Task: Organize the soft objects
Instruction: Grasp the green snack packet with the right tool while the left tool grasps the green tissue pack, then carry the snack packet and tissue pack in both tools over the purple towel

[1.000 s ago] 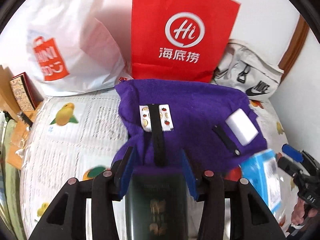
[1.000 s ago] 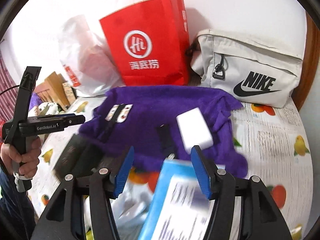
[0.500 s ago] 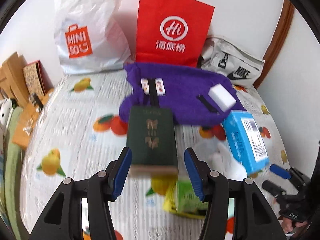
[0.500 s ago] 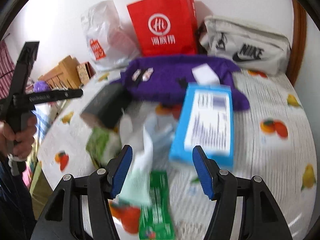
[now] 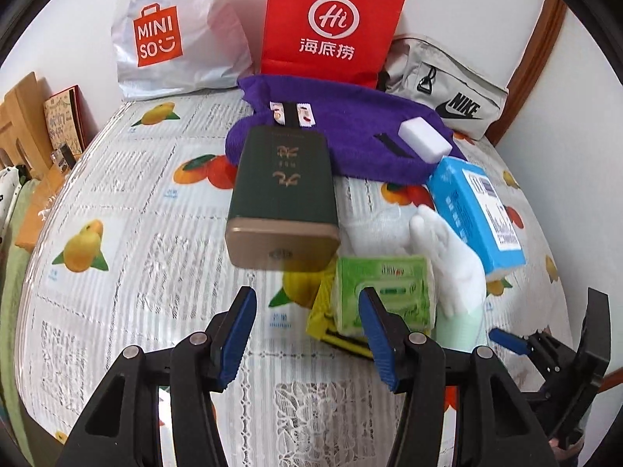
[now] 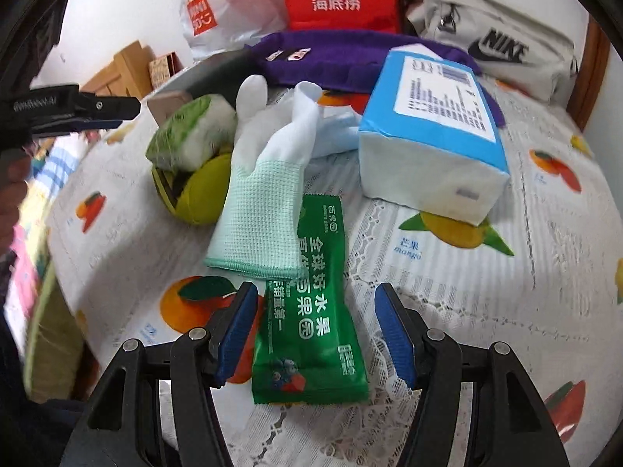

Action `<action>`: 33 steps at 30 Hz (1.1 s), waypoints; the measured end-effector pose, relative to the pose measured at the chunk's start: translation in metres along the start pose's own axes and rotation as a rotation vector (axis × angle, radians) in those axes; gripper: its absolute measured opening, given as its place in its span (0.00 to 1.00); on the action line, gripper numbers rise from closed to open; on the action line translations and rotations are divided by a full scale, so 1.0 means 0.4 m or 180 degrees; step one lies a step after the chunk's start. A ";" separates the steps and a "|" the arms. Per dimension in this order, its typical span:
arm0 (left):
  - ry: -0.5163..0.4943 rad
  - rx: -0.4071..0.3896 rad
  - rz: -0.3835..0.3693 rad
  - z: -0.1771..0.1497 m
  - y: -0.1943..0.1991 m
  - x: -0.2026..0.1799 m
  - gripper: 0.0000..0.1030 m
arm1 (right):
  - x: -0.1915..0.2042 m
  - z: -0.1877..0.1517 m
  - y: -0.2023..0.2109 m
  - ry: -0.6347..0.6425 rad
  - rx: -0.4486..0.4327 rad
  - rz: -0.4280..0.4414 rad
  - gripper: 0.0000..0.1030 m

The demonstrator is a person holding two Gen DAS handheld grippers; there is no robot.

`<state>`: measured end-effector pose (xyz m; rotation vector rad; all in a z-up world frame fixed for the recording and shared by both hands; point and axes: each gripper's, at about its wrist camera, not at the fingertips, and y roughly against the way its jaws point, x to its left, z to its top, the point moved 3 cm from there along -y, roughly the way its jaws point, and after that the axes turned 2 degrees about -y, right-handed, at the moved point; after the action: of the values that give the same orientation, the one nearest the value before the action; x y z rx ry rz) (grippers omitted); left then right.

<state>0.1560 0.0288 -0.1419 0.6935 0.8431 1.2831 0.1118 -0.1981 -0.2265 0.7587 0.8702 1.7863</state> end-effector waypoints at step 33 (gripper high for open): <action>-0.0248 0.0102 -0.0214 0.001 -0.149 -0.128 0.76 | -0.091 -0.082 0.054 -0.0249 -0.0268 -0.0211 0.30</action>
<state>0.1839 -0.0315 -0.1839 0.7303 0.8181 1.1773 0.0870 -0.2456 -0.2306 0.7323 0.7553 1.7125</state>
